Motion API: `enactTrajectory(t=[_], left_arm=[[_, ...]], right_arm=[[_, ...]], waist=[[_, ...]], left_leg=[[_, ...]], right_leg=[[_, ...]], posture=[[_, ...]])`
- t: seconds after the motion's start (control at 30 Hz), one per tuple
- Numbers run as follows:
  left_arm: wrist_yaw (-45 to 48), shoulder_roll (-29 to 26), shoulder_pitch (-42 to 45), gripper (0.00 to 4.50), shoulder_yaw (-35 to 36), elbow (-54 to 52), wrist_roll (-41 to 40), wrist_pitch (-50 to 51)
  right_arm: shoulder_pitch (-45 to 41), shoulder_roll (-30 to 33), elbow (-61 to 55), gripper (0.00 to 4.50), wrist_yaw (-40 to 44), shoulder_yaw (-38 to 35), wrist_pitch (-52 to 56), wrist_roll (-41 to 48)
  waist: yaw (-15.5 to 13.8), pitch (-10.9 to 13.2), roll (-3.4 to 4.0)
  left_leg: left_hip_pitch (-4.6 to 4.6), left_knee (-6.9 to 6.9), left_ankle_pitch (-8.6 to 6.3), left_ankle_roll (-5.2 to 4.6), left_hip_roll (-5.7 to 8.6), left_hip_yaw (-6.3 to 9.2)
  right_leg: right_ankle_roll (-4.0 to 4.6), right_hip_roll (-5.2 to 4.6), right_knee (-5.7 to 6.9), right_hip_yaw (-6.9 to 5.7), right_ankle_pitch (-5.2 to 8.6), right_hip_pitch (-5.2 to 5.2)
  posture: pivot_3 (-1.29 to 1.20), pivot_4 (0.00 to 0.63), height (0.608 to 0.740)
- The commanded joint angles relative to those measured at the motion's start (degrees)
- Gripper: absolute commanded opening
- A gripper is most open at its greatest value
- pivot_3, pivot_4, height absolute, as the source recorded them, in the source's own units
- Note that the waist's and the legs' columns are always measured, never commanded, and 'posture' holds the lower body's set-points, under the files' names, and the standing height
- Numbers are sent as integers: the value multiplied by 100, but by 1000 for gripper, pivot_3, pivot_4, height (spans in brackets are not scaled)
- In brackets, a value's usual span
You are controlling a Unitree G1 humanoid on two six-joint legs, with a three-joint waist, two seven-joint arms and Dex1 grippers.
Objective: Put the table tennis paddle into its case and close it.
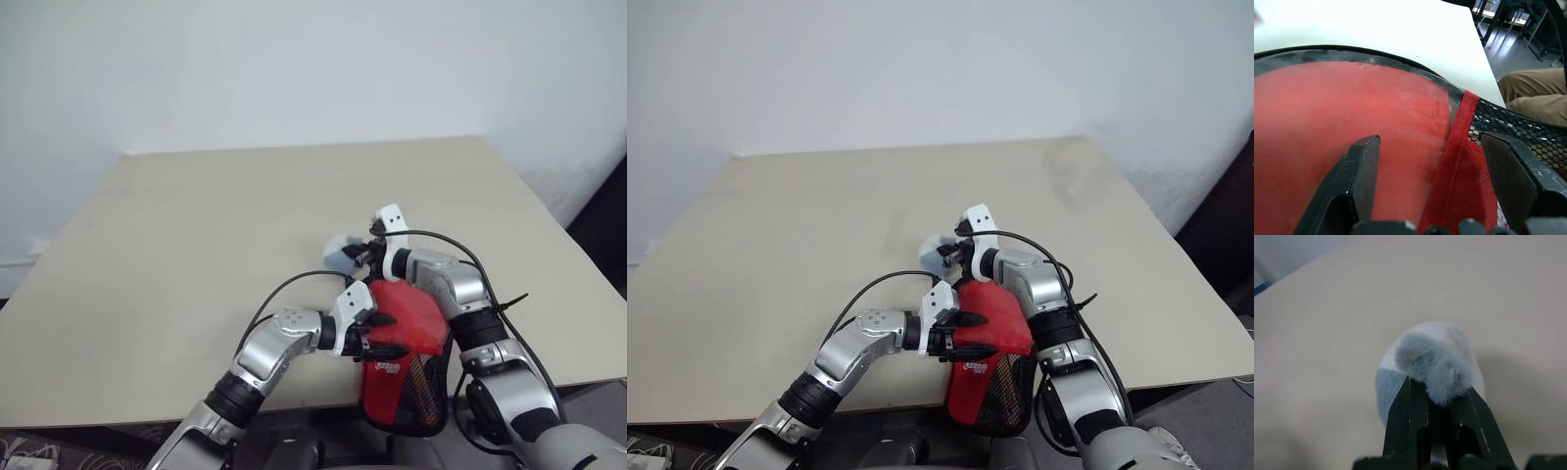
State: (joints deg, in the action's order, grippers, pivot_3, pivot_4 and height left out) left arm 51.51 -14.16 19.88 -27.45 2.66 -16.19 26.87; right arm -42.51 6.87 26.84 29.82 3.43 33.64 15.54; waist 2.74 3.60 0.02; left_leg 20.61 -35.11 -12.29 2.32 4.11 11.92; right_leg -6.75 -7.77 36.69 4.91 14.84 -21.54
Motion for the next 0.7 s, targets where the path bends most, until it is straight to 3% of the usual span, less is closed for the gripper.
enactTrajectory(t=[0.03, 0.2, 0.37, 0.5, 0.7], left_arm=[[-24, -6, -19, 3431, -50, 213, 154, 198], [-58, 6, -4, 3431, -19, 266, 176, 205], [-91, 32, -2, 3431, -23, 301, 219, 190], [-66, 38, 11, 3431, -51, 338, 235, 184], [-40, 45, -4, 3431, -100, 343, 235, 194]], right_arm=[[-407, -64, 400, 3, -773, -559, -537, -78], [-491, 197, 1055, 3, -1431, -1062, -972, -148], [-71, 690, 849, 3, -1461, -1375, -961, -85], [501, 1058, 131, 3, -1439, -1719, -609, 119], [1702, 1509, -1833, 3, -1254, -2265, 327, 823]], waist=[[0, 0, 0], [2, 0, 1], [0, -1, 2], [-8, -2, 4], [-24, -2, 4]], left_leg=[[0, 0, 0, 0, 0, 0], [-1, -1, 0, 0, 1, 0], [-1, -2, 0, 0, 2, 0], [0, -4, 0, -1, 4, 0], [6, -10, -2, -4, 9, -1]], right_leg=[[0, 0, 0, 0, 0, 1], [0, 0, -1, 1, 0, 4], [0, 0, -2, 2, 0, 9], [-1, -1, -4, 2, 1, 12], [-4, -5, -8, 5, 2, 14]], posture=[[0, 0, 740], [0, 0, 740], [0, 0, 740], [0, 0, 740], [0, 0, 740]])
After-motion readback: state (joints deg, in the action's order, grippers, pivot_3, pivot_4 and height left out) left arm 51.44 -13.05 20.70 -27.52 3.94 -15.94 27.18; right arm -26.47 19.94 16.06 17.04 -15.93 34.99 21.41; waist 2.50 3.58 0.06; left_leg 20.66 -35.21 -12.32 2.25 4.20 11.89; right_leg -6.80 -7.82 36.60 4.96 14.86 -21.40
